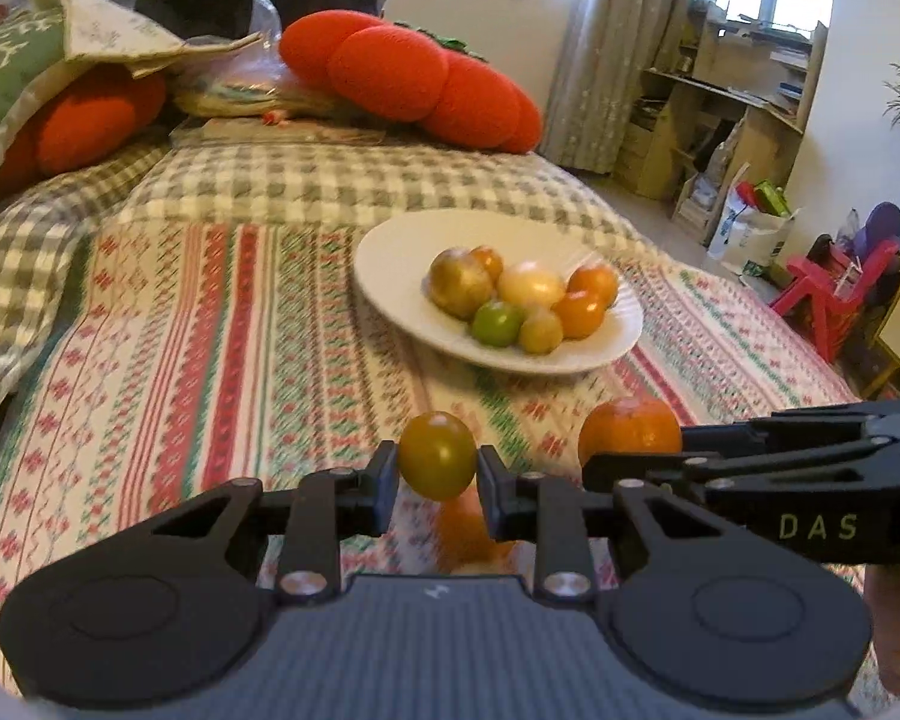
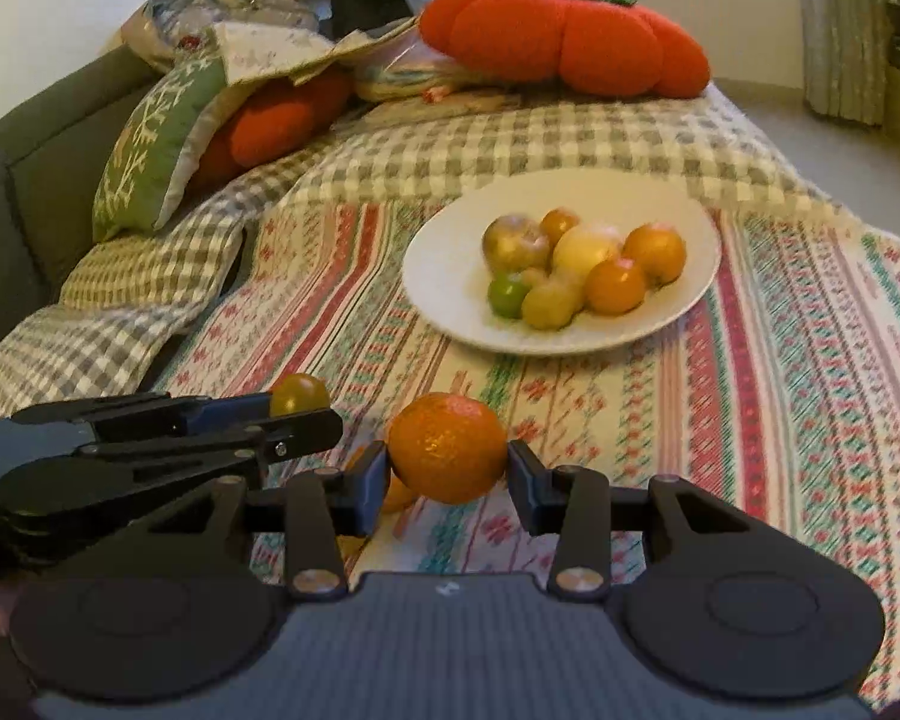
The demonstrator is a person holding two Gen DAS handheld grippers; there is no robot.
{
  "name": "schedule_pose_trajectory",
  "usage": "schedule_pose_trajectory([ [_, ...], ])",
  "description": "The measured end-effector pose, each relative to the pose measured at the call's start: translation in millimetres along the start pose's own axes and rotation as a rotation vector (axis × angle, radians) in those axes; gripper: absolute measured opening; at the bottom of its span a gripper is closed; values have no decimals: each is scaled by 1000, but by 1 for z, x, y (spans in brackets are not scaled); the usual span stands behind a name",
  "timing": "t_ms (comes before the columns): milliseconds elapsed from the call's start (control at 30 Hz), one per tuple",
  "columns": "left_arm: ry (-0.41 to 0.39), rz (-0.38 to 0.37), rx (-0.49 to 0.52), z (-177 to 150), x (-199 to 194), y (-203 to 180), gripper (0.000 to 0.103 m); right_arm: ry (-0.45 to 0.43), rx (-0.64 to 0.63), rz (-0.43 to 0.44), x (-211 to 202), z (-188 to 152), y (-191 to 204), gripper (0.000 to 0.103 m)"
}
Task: Organize fruits
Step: 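Carry both fruits onto the white plate and open both tools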
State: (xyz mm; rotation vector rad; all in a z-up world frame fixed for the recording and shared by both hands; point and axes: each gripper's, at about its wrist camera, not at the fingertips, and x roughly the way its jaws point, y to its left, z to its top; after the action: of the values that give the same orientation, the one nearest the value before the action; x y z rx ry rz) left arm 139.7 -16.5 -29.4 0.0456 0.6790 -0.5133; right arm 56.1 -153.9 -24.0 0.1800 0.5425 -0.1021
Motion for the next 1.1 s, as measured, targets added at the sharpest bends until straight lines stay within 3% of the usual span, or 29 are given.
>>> schedule_pose_trajectory([
  [267,-12,-26,41,28,22,-15,14,-32,42,-28,0,23,-24,39],
  [633,30,-22,79,64,72,-11,14,-35,53,-68,27,46,-44,39],
  [1100,68,-42,90,79,97,-8,14,-26,37,-77,46,48,-49,39],
])
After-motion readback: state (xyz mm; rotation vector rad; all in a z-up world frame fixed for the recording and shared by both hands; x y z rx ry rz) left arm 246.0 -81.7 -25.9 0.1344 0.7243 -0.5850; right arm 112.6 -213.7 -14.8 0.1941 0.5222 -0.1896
